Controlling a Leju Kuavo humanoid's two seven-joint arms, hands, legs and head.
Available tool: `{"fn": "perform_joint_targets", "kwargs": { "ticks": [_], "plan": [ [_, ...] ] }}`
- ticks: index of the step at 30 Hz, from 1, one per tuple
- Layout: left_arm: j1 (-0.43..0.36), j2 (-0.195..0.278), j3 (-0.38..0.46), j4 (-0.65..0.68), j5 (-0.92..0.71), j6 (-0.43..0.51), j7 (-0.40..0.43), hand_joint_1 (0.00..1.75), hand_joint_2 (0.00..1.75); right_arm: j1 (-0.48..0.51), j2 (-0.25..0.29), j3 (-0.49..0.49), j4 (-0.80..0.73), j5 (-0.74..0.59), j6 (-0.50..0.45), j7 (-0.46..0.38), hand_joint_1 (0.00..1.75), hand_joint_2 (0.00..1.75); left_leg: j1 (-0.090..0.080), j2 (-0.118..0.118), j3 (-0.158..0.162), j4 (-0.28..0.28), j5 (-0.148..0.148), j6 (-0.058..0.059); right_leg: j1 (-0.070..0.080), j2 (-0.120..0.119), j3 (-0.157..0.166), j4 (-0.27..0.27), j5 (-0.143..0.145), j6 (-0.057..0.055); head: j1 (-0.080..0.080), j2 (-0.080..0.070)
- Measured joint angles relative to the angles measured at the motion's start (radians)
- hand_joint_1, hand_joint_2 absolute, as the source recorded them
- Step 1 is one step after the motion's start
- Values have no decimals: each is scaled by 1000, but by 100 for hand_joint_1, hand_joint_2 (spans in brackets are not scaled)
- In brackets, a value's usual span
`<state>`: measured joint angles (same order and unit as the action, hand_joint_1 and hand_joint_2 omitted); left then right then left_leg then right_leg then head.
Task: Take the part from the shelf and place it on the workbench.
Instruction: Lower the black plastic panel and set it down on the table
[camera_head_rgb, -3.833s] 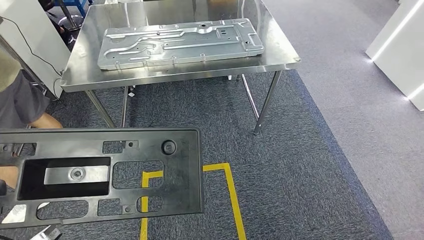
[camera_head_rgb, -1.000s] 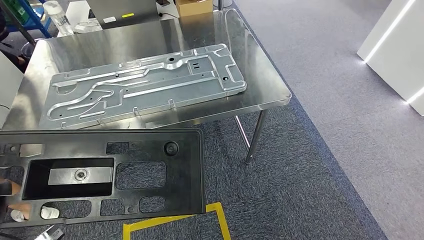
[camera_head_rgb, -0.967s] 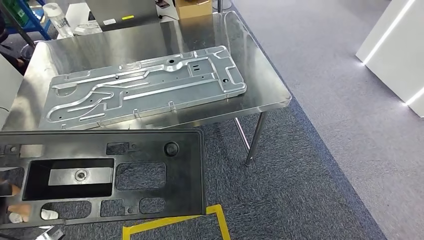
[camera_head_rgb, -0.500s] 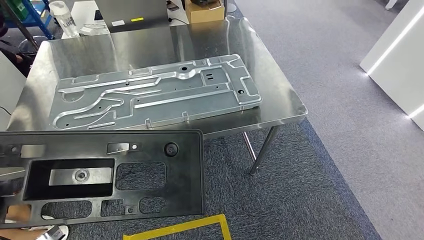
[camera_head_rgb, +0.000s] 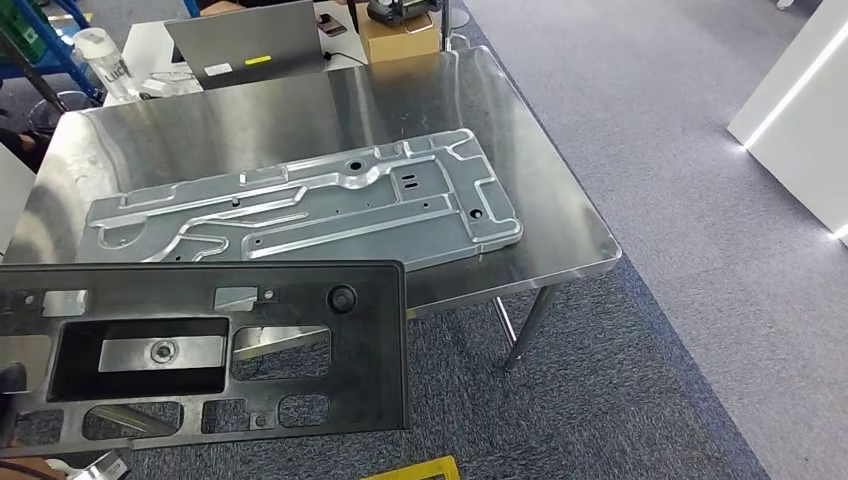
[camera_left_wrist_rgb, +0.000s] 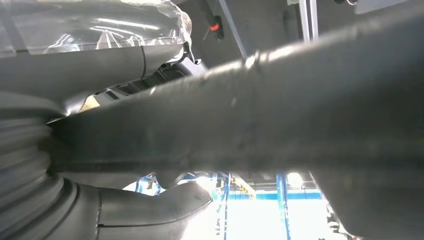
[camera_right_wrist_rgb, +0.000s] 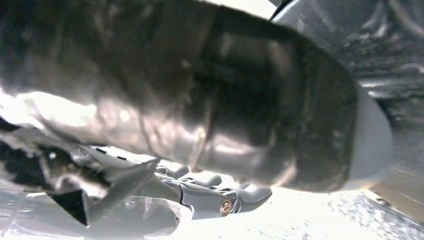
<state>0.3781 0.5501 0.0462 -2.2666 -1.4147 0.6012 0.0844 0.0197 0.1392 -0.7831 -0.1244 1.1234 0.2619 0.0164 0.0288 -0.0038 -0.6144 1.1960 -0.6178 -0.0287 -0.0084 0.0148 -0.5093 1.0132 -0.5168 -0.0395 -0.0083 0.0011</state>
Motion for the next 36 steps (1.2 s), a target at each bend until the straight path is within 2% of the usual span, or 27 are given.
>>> {"fn": "perform_joint_targets", "kwargs": {
  "ticks": [1, 2, 3, 4, 6, 8, 9, 12, 13, 14, 15, 17, 18, 19, 20, 22, 23, 25, 27, 28, 29, 30, 32, 33, 34, 35, 36],
  "plan": [
    [0, 0, 0, 0, 0, 0, 0, 175, 175, 1, 0, 0, 0, 0, 0, 1, 0, 0, 3, 2, 6, -61, 62, -1, -2, 1, 13, 0, -12, 5, 0, 0],
    [0, 0, 0, 1, 0, 0, 0, 175, 175, 2, 0, 0, 0, 0, 0, 2, 0, 0, 3, 4, 11, -111, 110, -1, -2, 1, 24, 2, -24, 12, 0, 0],
    [1, -1, 0, 1, 1, 0, 0, 175, 175, 2, 0, 0, 0, 0, 0, 3, 0, 0, 1, 6, 14, -143, 143, 4, -2, 2, 30, 2, -33, 20, 0, 0],
    [3, -1, 0, 1, 1, -1, 1, 175, 175, 2, -1, 0, 0, 0, 0, 3, 0, 0, -2, 6, 14, -158, 158, 10, -1, 1, 35, 3, -40, 28, 0, 0],
    [4, 0, 0, 1, 0, -1, 0, 175, 175, 0, -1, 0, 0, 0, 0, 3, 0, 0, -4, 1, 23, -161, 151, 28, 0, 0, 44, 5, -44, 43, 1, 0],
    [4, 0, 0, 1, -1, -1, 0, 175, 175, -2, -2, 0, -1, 0, -1, 3, 0, 0, -2, -1, 45, -169, 145, 43, 0, -1, 34, 46, -47, 51, 1, 0],
    [4, 0, 0, 1, -2, -1, 0, 175, 175, -3, -2, 0, -1, 0, -1, 3, 0, 0, -3, -1, 55, -173, 140, 49, -1, -2, 9, 92, -58, 53, 1, 0],
    [2, -2, -2, 2, -4, -2, 0, 175, 175, -5, -3, 0, -1, 1, 0, 4, 0, 0, -10, -1, 78, -174, 118, 61, 3, -3, -120, 265, -126, 55, 1, 0],
    [0, -3, -4, 3, -6, -4, 1, 175, 175, -4, -4, 0, -1, 3, 0, 4, 0, 0, -13, -1, 88, -174, 108, 62, 6, -3, -151, 288, -136, 52, 1, 0],
    [-3, -4, -6, 6, -7, -8, 1, 175, 175, -4, -4, 0, -1, 6, 0, 5, 0, 0, -16, -2, 101, -174, 98, 63, 9, -3, -166, 278, -125, 48, 1, 0],
    [-7, -4, -8, 10, -8, -14, 2, 175, 175, -4, -4, 0, -1, 9, 1, 5, 0, 0, -19, -3, 117, -175, 86, 63, 14, -3, -166, 235, -90, 40, 1, 0],
    [-20, -5, -15, 25, -2, -32, 4, 175, 175, -3, -5, 0, -1, 14, 3, 5, 0, 0, -24, -4, 143, -176, 65, 63, 26, -3, -150, 121, 16, 16, 0, 0],
    [-29, -6, -18, 36, 4, -42, 5, 175, 175, -2, -6, 0, -1, 16, 4, 5, 0, 0, -26, -5, 150, -178, 56, 60, 33, -3, -145, 79, 53, 6, 0, 0],
    [-36, -7, -22, 48, 10, -51, 7, 175, 175, -2, -6, 0, -1, 17, 5, 4, 0, 0, -25, -6, 154, -183, 51, 57, 37, -4, -143, 56, 75, -2, 0, 0],
    [-43, -9, -24, 60, 17, -62, 10, 175, 175, -2, -6, 0, 0, 18, 5, 5, 0, 0, -26, -7, 160, -185, 50, 52, 40, -4, -142, 48, 76, -7, -1, 0],
    [-58, -12, -27, 88, 49, -106, 23, 175, 175, -3, -3, 0, 0, 19, 2, 13, 0, 0, -25, -6, 170, -184, 54, 43, 36, -4, -119, 23, 79, -13, 0, 0],
    [-68, -12, -27, 108, 73, -133, 30, 175, 175, -3, -1, 0, 0, 20, 0, 20, 0, 0, -26, -4, 166, -161, 55, 39, 32, -3, -104, 10, 78, -17, 0, 0],
    [-92, -14, -24, 166, 131, -168, 36, 175, 175, -5, 1, 0, 0, 21, -1, 31, 0, 0, -23, -2, 116, -68, 38, 29, 24, -3, -76, -8, 73, -20, 0, 0],
    [-109, -16, -22, 225, 176, -176, 30, 175, 175, -5, 1, 0, 0, 25, 1, 31, 0, 0, -16, -2, 35, 41, -9, 15, 20, -3, -60, -12, 61, -20, -1, 0],
    [-115, -18, -21, 249, 193, -180, 25, 175, 175, -4, 1, 0, 0, 26, 2, 30, 0, 0, -11, -2, 5, 67, -25, 9, 19, -2, -52, -12, 53, -18, -1, 0],
    [-119, -20, -21, 271, 208, -185, 20, 175, 175, -4, 1, 0, 0, 28, 3, 29, 0, 0, -7, -2, -12, 64, -20, 3, 16, -1, -41, -11, 45, -15, -1, 0],
    [-123, -22, -21, 289, 223, -191, 15, 175, 175, -4, 1, 0, 0, 29, 4, 27, 0, 0, -3, -1, -13, 28, 13, -2, 13, 1, -30, -10, 36, -10, -1, 0],
    [-131, -27, -21, 322, 247, -202, 10, 175, 175, -3, 0, 0, -1, 31, 4, 26, 0, 0, 4, -1, 10, -90, 114, -11, 7, 3, -8, -6, 17, 1, 0, 0],
    [-138, -31, -22, 337, 256, -208, 9, 175, 175, -3, -2, 0, -1, 31, 4, 26, 0, 0, 3, 0, 18, -136, 139, -10, 6, 3, -3, -2, 9, 8, -1, 0],
    [-145, -33, -23, 352, 264, -214, 9, 175, 175, -3, -3, 0, -1, 31, 4, 26, 0, 0, 1, 0, 22, -160, 154, -4, 7, 4, -3, 2, 3, 16, 0, 0],
    [-151, -35, -23, 365, 273, -222, 10, 175, 175, -3, -4, 0, -1, 31, 4, 27, 0, 0, -2, 0, 21, -164, 151, 4, 8, 4, -4, 4, -2, 22, 0, 0],
    [-158, -37, -23, 378, 284, -232, 11, 175, 175, -3, -5, 0, -1, 31, 4, 26, 0, 0, -2, 1, 20, -165, 152, 13, 10, 3, -6, 5, -6, 23, 0, 0]
  ]
}}
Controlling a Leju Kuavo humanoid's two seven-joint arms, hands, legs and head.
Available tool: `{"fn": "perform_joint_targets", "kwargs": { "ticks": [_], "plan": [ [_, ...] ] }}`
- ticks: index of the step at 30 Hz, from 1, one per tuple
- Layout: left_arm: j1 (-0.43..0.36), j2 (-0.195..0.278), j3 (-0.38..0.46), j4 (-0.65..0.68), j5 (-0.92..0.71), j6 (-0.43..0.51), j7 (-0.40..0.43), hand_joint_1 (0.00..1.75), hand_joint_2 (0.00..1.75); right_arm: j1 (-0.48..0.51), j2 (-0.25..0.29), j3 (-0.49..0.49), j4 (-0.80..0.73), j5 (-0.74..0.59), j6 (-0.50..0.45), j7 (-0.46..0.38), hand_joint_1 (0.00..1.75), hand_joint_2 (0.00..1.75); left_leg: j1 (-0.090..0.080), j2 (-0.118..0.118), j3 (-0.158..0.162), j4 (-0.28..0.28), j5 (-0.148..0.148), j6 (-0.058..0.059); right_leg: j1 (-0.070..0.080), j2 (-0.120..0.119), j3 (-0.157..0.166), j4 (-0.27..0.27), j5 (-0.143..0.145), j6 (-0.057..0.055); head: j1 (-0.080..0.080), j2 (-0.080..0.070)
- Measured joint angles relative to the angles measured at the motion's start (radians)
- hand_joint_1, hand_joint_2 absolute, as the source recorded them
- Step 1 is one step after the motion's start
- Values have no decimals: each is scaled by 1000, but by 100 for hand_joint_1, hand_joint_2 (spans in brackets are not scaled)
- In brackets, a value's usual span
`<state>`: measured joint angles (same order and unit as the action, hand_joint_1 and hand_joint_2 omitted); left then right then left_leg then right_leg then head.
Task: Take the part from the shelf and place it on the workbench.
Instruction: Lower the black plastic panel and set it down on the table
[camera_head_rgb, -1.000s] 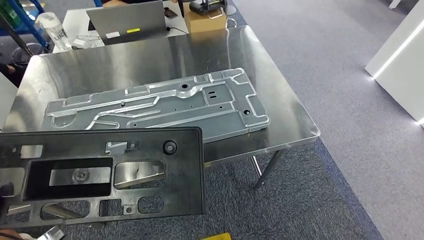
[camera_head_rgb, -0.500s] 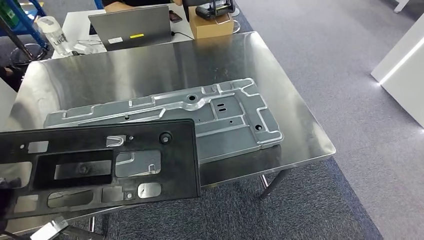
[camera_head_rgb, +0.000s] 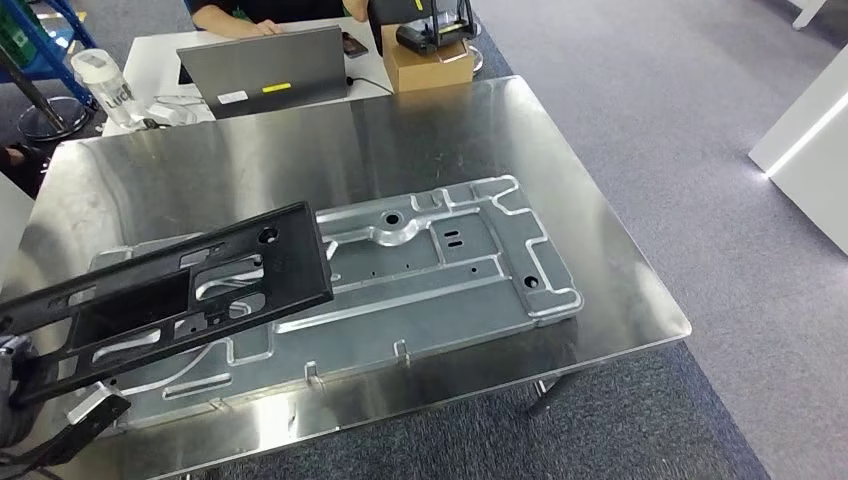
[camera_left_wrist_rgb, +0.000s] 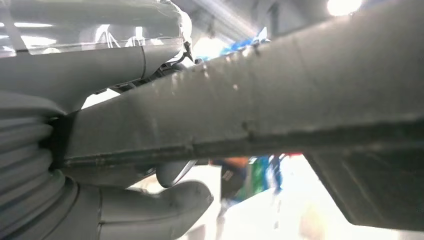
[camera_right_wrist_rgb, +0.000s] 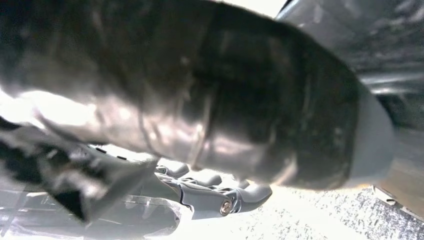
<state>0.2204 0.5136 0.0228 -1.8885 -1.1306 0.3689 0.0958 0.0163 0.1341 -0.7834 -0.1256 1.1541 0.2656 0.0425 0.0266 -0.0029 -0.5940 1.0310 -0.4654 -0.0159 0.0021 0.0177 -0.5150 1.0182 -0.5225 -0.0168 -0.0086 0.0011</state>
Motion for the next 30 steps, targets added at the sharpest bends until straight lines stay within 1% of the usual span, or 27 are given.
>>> {"fn": "perform_joint_targets", "kwargs": {
  "ticks": [1, 3, 4, 6, 8, 12, 15, 16, 17, 20, 21, 22, 25, 27, 30],
  "plan": [
    [-5, -1, 0, 13, 16, -12, 0, 175, 175, 0, -1, 0, 0, 0, 0, -4, 0, 0, 1, -1, 1, 0, 9, 4, 2, -1, 0, 0, -3, -6, 0, 0],
    [-13, -2, 0, 38, 58, -36, -6, 175, 175, 2, -4, 0, 0, -2, 0, -29, 0, 0, 2, -2, 1, -2, 11, 6, 4, -2, 3, -3, -4, -24, 0, 0],
    [-14, -2, 0, 48, 81, -44, -12, 175, 175, 3, -6, 0, 0, -3, 1, -48, 0, 0, 1, -3, 0, -2, 9, 8, 4, -2, 5, -6, -3, -30, 0, 0],
    [-10, -2, -1, 62, 116, -50, -30, 175, 175, 7, -13, 0, 0, -3, 2, -79, 0, 0, -1, -3, 1, -2, 6, 12, 3, -2, 8, -11, -3, -32, 0, 0],
    [-2, -3, -7, 72, 132, -45, -54, 175, 175, 9, -18, 0, 2, -2, 2, -81, 0, 0, -3, -3, 1, -2, 3, 17, 2, -2, 9, -16, -3, -32, 0, 0],
    [2, -5, -45, 94, 123, -6, -102, 175, 175, 2, -18, 0, 4, 0, 3, -13, 0, 0, -6, -3, 1, -2, 0, 23, -1, -2, 11, -19, -3, -33, 0, 0],
    [-3, -9, -79, 106, 112, 15, -121, 175, 175, -5, -14, 0, 4, 1, 3, 9, 0, 0, -9, -3, 2, -2, 0, 26, -2, -2, 11, -20, -3, -32, 0, 0],
    [-5, -10, -89, 109, 101, 23, -126, 175, 175, -5, -13, 0, 4, 2, 3, 11, 0, 0, -9, -3, 2, -2, 0, 26, -3, -2, 11, -21, -3, -30, 0, 0],
    [-9, -11, -100, 112, 83, 34, -132, 175, 175, -6, -13, 0, 4, 3, 4, 12, 0, 0, -10, -3, 3, -2, 0, 26, -3, -2, 11, -21, -2, -25, 0, 0],
    [-26, -25, -154, 119, -11, 92, -143, 175, 175, -7, -13, 0, 3, 11, 13, 10, 0, 0, -12, -3, 3, -1, 1, 27, -8, -3, 12, -22, -2, 6, 0, 0],
    [-35, -33, -179, 120, -53, 111, -142, 175, 175, -7, -13, 0, 3, 14, 16, 8, 0, 0, -13, -3, 3, -1, 1, 27, -9, -3, 12, -22, -2, 13, 0, 0],
    [-45, -44, -207, 122, -97, 127, -138, 175, 175, -8, -13, 0, 2, 17, 17, 5, 0, 0, -13, -3, 3, -1, 1, 28, -9, -3, 12, -22, -2, 16, 0, 0],
    [-75, -77, -284, 127, -187, 147, -126, 175, 175, -8, -13, 1, 1, 21, 19, 2, 0, 0, -13, -3, 4, -1, 1, 28, -9, -3, 12, -22, -2, 23, 0, 0],
    [-88, -93, -319, 130, -201, 149, -121, 175, 175, -9, -13, 1, 1, 21, 19, 2, 0, 0, -13, -2, 5, -1, 1, 28, -8, -2, 12, -21, -2, 24, 0, 0],
    [-104, -103, -349, 133, -202, 154, -115, 175, 175, -8, -13, 1, 1, 22, 19, 1, 0, 0, -13, -2, 6, -1, 2, 27, -6, -2, 12, -20, -2, 24, 0, 0]
  ]
}}
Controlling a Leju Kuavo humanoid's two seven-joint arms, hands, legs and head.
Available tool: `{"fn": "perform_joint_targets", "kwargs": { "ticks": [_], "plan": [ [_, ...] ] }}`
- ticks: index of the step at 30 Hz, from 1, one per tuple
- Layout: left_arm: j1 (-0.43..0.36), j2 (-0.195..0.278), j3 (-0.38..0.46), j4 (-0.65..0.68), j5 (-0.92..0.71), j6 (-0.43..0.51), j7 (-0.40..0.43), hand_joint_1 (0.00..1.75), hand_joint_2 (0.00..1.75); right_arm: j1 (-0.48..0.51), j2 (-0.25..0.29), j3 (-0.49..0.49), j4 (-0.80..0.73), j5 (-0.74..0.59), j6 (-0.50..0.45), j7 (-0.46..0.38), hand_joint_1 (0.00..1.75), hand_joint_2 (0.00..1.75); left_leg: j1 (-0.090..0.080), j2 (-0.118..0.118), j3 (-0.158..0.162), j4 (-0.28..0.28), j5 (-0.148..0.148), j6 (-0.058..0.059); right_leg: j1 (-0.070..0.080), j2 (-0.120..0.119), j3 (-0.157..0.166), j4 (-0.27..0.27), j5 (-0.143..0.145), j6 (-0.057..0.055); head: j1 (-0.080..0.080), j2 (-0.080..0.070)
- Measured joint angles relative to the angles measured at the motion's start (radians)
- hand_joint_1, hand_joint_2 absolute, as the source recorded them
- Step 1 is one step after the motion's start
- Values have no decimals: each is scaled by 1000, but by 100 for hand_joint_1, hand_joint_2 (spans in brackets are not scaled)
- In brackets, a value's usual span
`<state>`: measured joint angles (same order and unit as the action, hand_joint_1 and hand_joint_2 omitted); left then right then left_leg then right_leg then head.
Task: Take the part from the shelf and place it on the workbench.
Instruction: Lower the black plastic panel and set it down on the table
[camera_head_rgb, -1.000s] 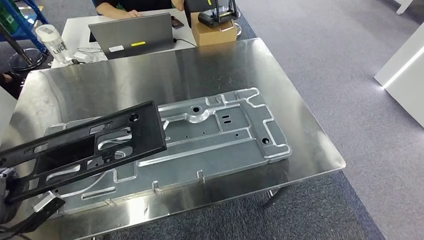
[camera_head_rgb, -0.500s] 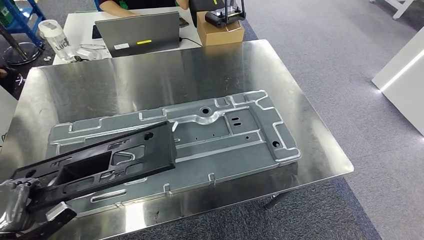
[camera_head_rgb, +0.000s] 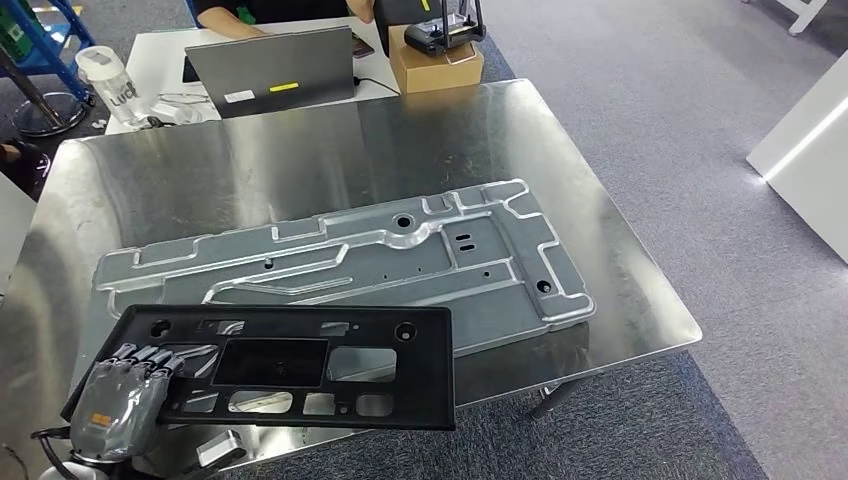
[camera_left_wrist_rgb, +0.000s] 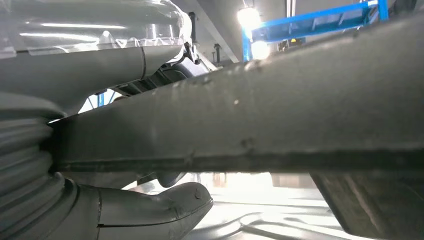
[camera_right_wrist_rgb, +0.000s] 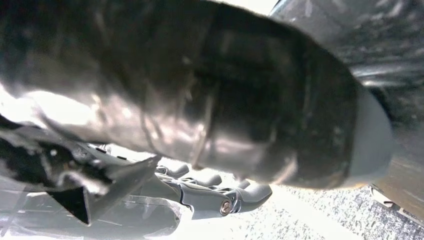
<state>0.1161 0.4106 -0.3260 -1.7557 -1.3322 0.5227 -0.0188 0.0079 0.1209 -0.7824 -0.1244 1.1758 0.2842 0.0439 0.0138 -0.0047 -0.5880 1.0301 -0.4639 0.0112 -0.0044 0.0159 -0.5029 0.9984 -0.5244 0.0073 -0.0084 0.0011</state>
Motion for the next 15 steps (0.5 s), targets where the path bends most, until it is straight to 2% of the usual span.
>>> {"fn": "perform_joint_targets", "kwargs": {
  "ticks": [4, 8, 15],
  "plan": [
    [-34, -16, -42, 9, -4, 1, -1, 175, 175, 0, 0, 0, 0, 3, 0, 2, 0, 0, 0, 0, 1, 0, 1, -1, 1, -1, 0, 2, -1, 1, 0, 0],
    [-106, -48, -95, 50, 10, -44, 28, 175, 175, -3, 0, 0, -1, 11, 0, 12, 0, 0, 1, -1, 1, 0, 1, -1, 1, -1, 0, 3, -1, 1, 0, 0],
    [-231, -79, -123, 177, 179, -144, 56, 175, 175, -5, 0, 1, -1, 19, 0, 20, 0, 0, 1, -1, 2, 0, 2, -3, 1, -1, -1, 5, -1, 1, 0, 0]
  ]
}}
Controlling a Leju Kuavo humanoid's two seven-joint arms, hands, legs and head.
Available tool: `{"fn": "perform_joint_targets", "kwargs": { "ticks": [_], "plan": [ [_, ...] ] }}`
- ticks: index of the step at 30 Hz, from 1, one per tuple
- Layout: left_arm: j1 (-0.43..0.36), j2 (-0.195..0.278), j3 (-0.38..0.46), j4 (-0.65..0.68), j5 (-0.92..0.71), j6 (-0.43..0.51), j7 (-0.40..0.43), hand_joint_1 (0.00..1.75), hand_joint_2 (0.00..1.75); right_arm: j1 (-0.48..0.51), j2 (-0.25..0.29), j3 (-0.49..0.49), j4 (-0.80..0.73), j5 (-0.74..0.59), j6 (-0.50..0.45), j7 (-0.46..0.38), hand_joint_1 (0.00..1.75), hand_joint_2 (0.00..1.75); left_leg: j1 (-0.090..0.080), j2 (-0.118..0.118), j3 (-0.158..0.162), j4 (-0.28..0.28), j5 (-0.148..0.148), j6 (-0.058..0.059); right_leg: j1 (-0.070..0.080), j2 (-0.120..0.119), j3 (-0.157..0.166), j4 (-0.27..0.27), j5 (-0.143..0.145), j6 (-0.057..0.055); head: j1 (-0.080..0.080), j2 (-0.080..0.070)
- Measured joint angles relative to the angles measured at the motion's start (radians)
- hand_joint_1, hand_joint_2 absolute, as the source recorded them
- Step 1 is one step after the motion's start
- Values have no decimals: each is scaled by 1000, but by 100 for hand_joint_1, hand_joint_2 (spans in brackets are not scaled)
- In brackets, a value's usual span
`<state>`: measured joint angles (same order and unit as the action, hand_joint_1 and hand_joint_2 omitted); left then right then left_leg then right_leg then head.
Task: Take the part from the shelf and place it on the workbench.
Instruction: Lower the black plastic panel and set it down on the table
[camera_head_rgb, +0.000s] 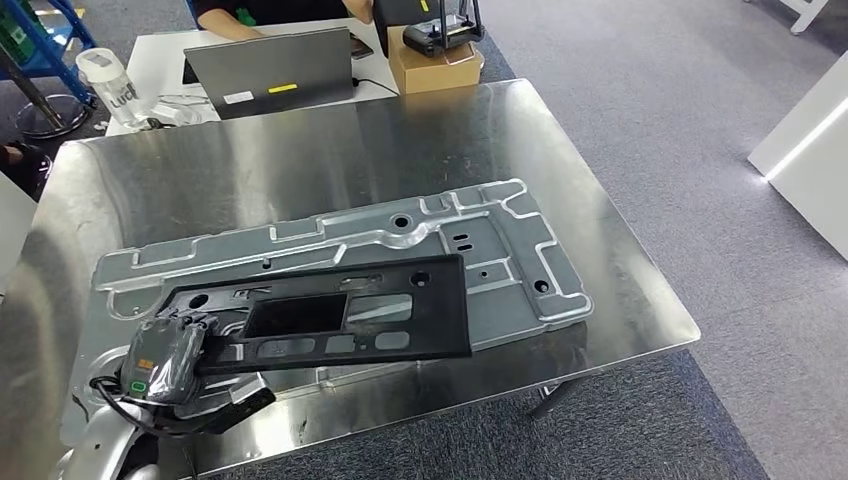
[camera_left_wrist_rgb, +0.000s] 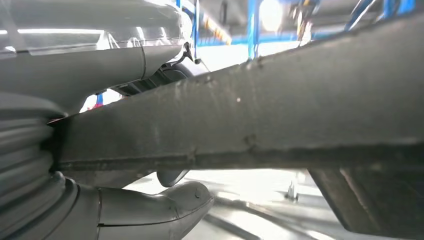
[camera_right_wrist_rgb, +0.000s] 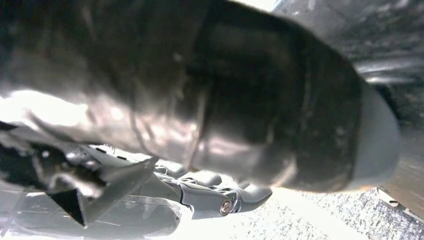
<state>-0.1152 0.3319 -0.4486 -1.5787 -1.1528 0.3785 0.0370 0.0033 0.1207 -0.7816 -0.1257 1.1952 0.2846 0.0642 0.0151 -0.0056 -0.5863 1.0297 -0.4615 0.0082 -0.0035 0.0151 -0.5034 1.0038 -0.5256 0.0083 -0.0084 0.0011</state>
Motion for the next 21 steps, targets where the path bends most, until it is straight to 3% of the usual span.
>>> {"fn": "perform_joint_targets", "kwargs": {
  "ticks": [8, 12, 21],
  "plan": [
    [-117, -4, 0, 133, 81, -130, 35, 175, 175, -2, 0, 0, -2, 10, 1, 6, 0, 0, 0, 0, 3, 0, 0, 0, 0, 0, 2, 1, 0, 0, 0, 0],
    [-138, -4, 3, 167, 90, -143, 43, 0, 175, -2, 0, 0, -2, 11, 1, 6, 0, 0, 0, 0, 6, -1, 0, 0, 0, 0, 5, 1, 0, 0, 0, 0],
    [-123, 0, 10, 186, 96, -152, 54, 0, 175, -2, 0, 0, -2, 11, 1, 9, 0, 0, 0, 0, 6, -1, 1, -2, 1, 0, 5, 3, 0, 0, 0, 0]
  ]
}}
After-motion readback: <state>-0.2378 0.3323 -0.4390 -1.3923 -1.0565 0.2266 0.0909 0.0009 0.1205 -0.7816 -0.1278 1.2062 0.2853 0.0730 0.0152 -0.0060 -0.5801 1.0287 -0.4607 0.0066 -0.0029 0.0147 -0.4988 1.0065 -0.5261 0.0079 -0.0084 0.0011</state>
